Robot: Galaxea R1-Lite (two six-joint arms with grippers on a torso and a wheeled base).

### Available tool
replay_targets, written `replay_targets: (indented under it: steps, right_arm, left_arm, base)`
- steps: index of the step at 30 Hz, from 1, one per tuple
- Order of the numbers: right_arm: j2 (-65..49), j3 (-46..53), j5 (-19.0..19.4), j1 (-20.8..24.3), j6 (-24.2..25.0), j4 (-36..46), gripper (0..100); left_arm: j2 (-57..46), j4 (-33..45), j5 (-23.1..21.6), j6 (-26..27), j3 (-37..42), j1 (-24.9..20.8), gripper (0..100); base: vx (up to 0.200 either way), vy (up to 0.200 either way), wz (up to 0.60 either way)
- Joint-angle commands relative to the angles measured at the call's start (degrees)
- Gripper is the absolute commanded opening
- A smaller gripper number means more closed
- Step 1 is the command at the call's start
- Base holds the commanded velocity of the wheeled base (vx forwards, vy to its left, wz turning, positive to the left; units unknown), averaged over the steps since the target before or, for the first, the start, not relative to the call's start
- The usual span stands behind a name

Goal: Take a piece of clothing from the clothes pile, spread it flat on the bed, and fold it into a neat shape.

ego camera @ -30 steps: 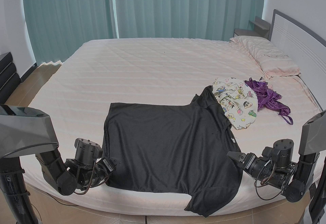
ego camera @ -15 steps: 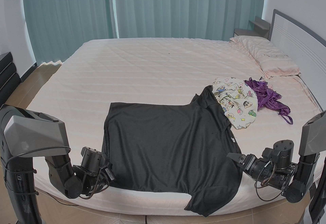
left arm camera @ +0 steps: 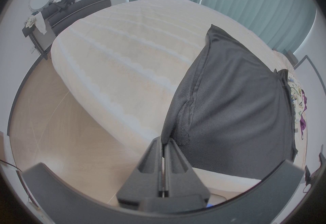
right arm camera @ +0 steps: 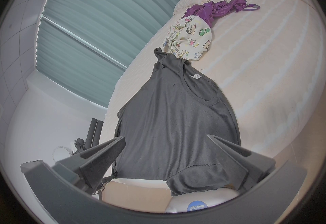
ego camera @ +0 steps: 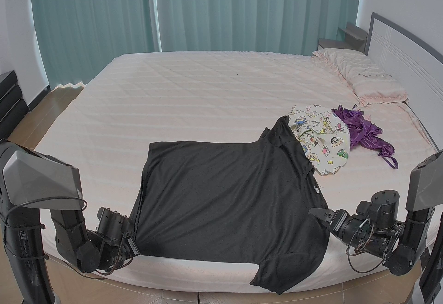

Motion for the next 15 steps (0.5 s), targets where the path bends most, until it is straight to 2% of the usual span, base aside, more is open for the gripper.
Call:
replay_targets:
  steps: [1,6,10,13,14,15]
  right_arm:
    - [0.3,0.01,0.01,-0.31,0.0,-0.49,100]
    - [1.36,0.36,0.01,-0.31,-0.71,-0.49,100]
    - [2.94,0.71,0.01,-0.31,-2.82,-0.58,100]
    - [2.94,0.8,0.01,-0.31,-2.9,-0.58,100]
    - [2.94,0.8,0.01,-0.31,-2.9,-0.58,100]
    - [2.94,0.8,0.01,-0.31,-2.9,-0.58,100]
  left_arm:
    - [0.07,0.07,0.06,0.51,1.95,0.54,0]
    - [0.6,-0.02,-0.03,1.47,2.39,0.71,0]
    - [2.09,-0.63,-0.29,1.47,1.42,3.09,0]
    - [2.01,-0.55,-2.75,1.38,1.42,4.23,0]
    - [1.83,-0.2,-3.89,1.38,1.6,4.32,100]
    - [1.57,-0.02,-4.25,1.47,1.77,4.4,100]
  base:
    - [0.0,0.0,0.0]
    - [0.0,0.0,0.0]
    - [0.0,0.0,0.0]
    - [0.0,0.0,0.0]
    - [0.0,0.0,0.0]
    - [0.0,0.0,0.0]
